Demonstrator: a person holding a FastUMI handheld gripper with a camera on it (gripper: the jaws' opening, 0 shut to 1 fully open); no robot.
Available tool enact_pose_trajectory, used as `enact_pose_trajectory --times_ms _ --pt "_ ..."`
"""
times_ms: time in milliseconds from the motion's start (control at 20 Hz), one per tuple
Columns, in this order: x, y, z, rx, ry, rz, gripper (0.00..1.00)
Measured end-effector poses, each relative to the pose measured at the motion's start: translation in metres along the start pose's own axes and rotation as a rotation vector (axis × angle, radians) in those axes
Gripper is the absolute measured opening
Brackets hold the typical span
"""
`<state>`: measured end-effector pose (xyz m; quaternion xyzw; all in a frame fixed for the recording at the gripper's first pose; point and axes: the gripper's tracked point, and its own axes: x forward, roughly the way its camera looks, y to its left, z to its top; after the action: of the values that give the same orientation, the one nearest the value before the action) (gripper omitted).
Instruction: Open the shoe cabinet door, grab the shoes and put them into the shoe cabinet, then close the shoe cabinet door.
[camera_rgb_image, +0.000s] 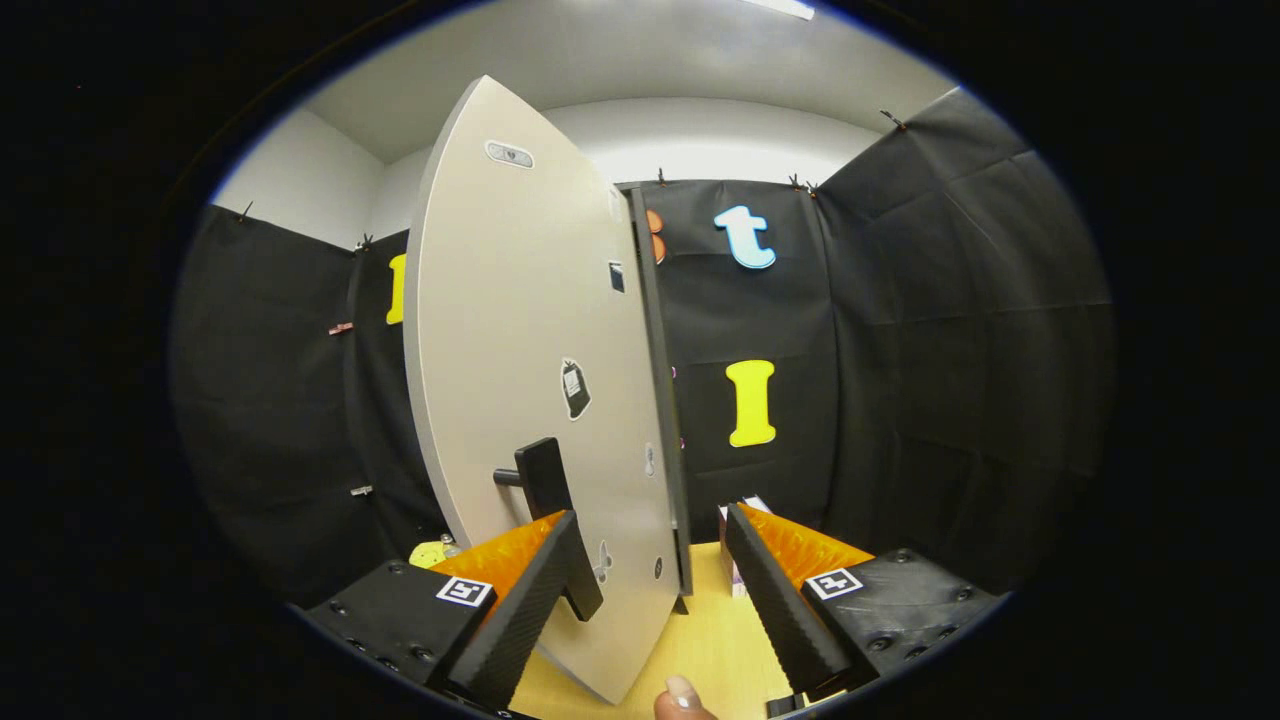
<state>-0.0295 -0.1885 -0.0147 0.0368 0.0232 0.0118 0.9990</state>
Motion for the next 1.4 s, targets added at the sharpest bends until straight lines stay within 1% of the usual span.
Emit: enact_pose_trajectory --times_ms 200,500,650,950,1100,1300,1400 --pt "0.012 0.037 0.000 0.010 -0.015 0.008 0.98" --pt "0.034 0.088 -0.010 0.003 0.000 0.034 0.98" --pt "0.046 0.117 -0.015 0.005 0.006 0.070 0.98" --pt "0.082 0.176 -0.030 -0.030 0.042 0.130 0.98" --pt "0.088 0.204 -0.027 -0.042 0.017 0.153 0.98" --pt "0.096 0.224 -0.032 -0.051 0.010 0.153 0.98" --pt "0.101 0.229 -0.034 -0.056 0.007 0.129 0.98"
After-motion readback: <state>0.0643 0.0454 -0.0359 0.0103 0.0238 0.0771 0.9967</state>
